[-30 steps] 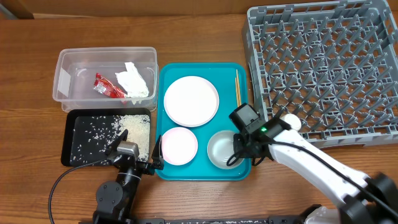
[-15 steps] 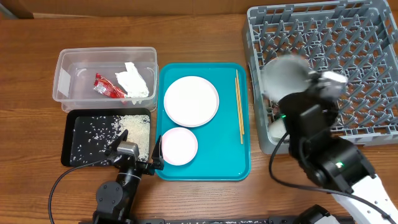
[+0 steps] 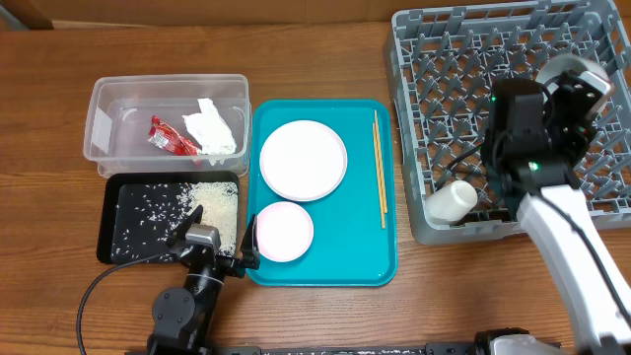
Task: Sort waste into correct bins and load items into the dishwasher
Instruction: 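Lift the white bowl and place it tilted in the dish rack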
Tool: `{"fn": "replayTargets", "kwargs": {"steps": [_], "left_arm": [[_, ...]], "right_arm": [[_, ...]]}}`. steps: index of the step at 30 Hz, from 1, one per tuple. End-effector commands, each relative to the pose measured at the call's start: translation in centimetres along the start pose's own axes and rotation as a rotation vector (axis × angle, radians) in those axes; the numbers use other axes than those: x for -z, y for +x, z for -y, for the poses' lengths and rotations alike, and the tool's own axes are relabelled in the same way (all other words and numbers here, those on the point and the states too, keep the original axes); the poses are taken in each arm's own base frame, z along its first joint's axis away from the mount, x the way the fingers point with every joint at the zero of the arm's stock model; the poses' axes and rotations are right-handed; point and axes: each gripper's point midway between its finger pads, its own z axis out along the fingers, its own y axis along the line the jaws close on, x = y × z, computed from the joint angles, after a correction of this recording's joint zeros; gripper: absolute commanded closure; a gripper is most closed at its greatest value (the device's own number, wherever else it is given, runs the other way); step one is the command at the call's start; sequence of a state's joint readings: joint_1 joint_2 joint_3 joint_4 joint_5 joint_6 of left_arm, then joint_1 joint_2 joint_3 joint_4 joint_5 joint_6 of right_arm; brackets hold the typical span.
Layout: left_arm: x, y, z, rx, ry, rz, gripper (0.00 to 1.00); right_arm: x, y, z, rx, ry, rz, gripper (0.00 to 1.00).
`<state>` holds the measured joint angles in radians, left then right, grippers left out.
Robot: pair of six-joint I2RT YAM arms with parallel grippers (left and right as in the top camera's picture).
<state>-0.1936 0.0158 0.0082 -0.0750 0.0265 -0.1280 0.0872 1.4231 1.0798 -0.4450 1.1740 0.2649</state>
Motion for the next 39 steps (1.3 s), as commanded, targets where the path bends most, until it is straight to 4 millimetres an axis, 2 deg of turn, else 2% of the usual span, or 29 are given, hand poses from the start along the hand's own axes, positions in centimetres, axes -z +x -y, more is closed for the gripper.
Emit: {"fn": "replayTargets", "kwargs": {"steps": [1,6,14,18,24,28,29,31,35,37,39], "left_arm": [[0.0,0.1,0.0,0.007,0.002,0.0,0.0],[0.0,0.1,0.0,0.007,0.002,0.0,0.0],[0.0,0.1,0.0,0.007,0.002,0.0,0.0],[0.0,0.1,0.0,0.007,0.002,0.0,0.0],[0.0,0.1,0.0,0.007,0.002,0.0,0.0],[0.0,0.1,0.0,0.007,0.002,0.0,0.0],[0.0,0.1,0.0,0.007,0.002,0.0,0.0],[0.0,0.1,0.0,0.007,0.002,0.0,0.0],[0.0,0.1,0.0,0.007,0.002,0.0,0.0],[0.0,0.1,0.0,0.007,0.002,0.0,0.0],[0.0,0.1,0.0,0.007,0.002,0.0,0.0]], "right_arm": [[-1.7,1.3,-1.3,0.07,0.01,-0.037,0.96],[-3.8,3.3,-2.9,0.131,0.033,-0.069,0.96],[-6.7,5.7,-4.4,0.312,0.076,-0.097,0.96],[-6.5,6.1,-4.8,0.334,0.069,-0.102,0.96],[-4.3,7.3,-6.6,0.429,-0.007,-0.114,0.96],[-3.3,8.1,-7.2,0.492,-0.034,-0.124,0.96],[-2.9,8.4,-7.2,0.518,-0.04,-0.128,0.91],[-2.5,8.3,-7.2,0.504,-0.047,-0.125,0.69],[-0.4,7.5,-8.5,0.458,-0.184,-0.143,0.53],[1.8,6.7,-9.6,0.404,-0.33,-0.182,0.42],[4.3,5.9,-10.3,0.343,-0.461,-0.236,0.39]]}}
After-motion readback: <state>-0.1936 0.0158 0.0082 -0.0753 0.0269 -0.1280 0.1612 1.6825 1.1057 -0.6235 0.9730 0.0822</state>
